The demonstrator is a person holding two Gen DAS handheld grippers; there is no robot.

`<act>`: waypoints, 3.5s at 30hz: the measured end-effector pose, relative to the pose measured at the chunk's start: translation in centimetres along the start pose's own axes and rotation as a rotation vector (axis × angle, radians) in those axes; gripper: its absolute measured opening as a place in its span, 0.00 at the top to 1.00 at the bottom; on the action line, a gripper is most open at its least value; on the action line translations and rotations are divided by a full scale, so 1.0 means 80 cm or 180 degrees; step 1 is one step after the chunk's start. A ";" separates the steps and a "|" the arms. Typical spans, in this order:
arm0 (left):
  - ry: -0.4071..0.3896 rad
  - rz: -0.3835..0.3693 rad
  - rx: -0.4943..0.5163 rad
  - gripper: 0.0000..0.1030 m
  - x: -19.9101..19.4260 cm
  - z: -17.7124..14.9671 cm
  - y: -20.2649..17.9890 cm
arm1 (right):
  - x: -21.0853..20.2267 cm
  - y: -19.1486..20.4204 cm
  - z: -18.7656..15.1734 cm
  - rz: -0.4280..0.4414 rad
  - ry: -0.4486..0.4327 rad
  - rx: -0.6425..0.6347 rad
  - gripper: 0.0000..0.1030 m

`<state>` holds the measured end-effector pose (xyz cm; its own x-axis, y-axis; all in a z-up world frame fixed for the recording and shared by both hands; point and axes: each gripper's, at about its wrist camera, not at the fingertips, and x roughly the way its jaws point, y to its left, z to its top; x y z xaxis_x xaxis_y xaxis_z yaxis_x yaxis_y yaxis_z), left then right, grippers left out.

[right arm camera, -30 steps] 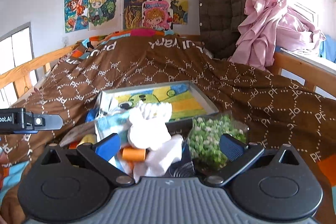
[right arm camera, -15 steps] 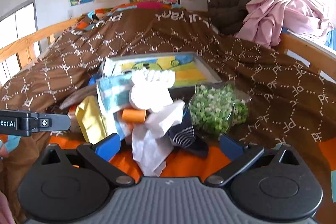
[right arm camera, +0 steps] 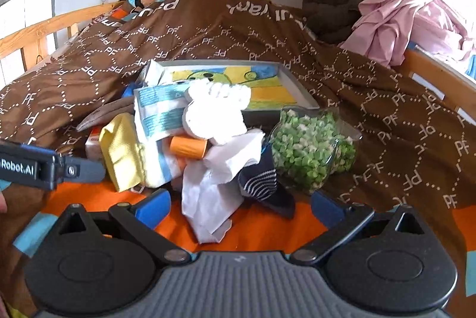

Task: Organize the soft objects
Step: 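Move both tools back over the pile of soft items, then grasp the yellow cloth with the left tool while the right tool grasps the cartoon-printed white cloth, then lift the yellow and printed cloths and carry them over the tray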

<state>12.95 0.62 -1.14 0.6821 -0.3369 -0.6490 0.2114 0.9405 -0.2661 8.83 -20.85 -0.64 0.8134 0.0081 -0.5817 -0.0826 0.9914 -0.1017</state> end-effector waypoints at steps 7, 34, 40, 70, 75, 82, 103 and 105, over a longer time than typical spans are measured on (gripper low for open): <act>0.0116 -0.0035 -0.0010 0.01 0.017 0.001 0.000 | 0.005 -0.016 0.011 0.0050 -0.0104 0.0256 0.00; 0.0107 -0.0126 -0.0386 0.21 0.077 0.003 0.019 | 0.102 0.015 0.050 0.0596 -0.0492 -0.0042 0.24; 0.0145 -0.0164 -0.0302 0.29 0.092 0.002 0.016 | 0.119 0.020 0.049 0.0519 -0.0410 -0.0104 0.31; -0.0320 -0.0490 -0.0104 0.99 0.058 0.011 -0.006 | 0.074 -0.004 0.061 0.0278 -0.0752 0.0111 0.87; -0.0466 -0.0451 0.0051 0.99 0.038 0.016 -0.016 | 0.052 -0.014 0.064 0.0345 -0.0887 0.0231 0.87; -0.0622 -0.0469 -0.0053 0.99 0.008 0.024 -0.010 | 0.024 -0.024 0.065 0.0456 -0.1072 0.0347 0.87; -0.1074 -0.1015 0.0006 0.99 -0.065 0.050 -0.016 | 0.001 -0.036 0.070 0.0640 -0.1344 0.0448 0.87; -0.1130 -0.1053 0.0081 0.99 -0.069 0.057 -0.022 | 0.005 -0.037 0.072 0.0646 -0.1350 0.0449 0.87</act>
<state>11.99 1.03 6.17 0.7712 -0.5863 -0.2480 0.4713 0.7877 -0.3967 12.71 -23.01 4.08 0.9542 0.2265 -0.1957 -0.2088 0.9721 0.1069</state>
